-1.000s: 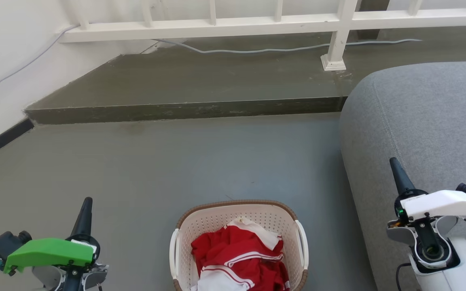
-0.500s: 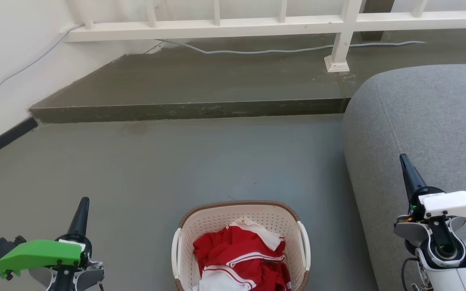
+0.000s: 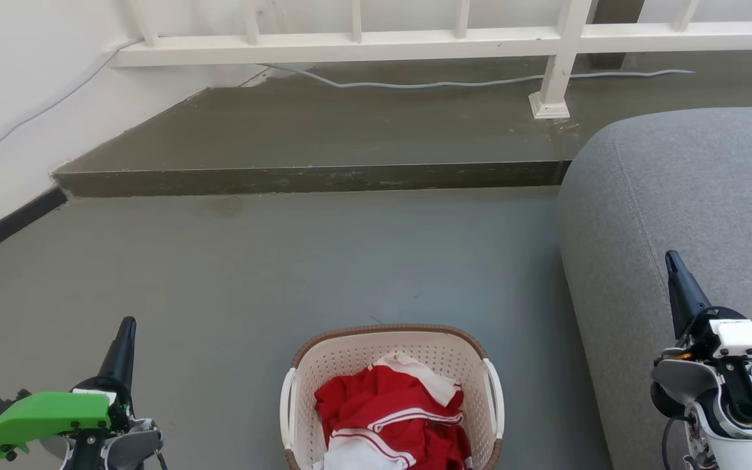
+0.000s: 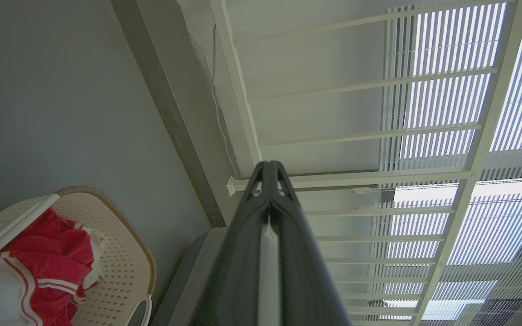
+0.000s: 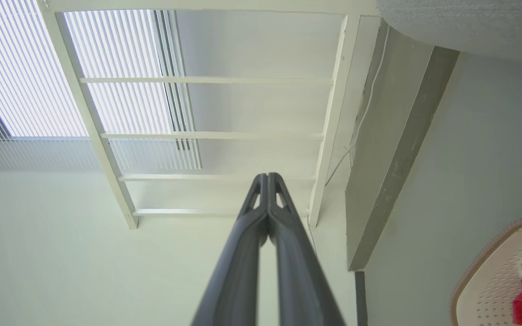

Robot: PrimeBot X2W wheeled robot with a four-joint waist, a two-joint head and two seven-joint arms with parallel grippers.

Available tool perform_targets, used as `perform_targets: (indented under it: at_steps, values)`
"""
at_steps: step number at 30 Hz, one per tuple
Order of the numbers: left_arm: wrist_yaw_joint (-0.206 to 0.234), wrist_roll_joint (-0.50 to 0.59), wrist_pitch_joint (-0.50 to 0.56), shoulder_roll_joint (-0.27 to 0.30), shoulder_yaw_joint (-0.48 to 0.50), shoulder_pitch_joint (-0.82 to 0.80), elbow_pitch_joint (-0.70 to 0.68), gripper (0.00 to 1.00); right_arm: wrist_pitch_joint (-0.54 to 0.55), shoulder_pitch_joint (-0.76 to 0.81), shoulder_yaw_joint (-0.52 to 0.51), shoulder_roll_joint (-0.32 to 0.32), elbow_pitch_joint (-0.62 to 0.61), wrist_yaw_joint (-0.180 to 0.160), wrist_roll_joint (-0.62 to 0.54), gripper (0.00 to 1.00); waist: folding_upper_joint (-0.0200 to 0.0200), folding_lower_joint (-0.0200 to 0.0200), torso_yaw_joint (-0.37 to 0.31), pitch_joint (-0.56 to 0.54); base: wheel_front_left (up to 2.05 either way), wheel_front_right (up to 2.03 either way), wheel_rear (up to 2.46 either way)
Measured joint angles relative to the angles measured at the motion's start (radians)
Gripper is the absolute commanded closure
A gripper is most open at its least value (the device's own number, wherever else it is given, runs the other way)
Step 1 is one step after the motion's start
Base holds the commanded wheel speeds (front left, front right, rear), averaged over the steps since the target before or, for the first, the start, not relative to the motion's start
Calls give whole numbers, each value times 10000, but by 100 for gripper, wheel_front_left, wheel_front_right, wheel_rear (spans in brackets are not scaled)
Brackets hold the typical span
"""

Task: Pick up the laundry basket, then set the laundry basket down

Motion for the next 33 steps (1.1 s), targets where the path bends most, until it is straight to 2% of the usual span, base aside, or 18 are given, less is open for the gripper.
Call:
perform_targets:
  at_steps: [6,33]
  values:
    - [-10,-562,207,-59,159,-3,4,100,190,8,-290,90,-67,100,633,100,0,0,40,-10,0,0,0]
    - [-31,-562,207,-94,198,-4,2,100,199,13,-309,113,-82,117,644,100,0,0,40,-8,0,0,0]
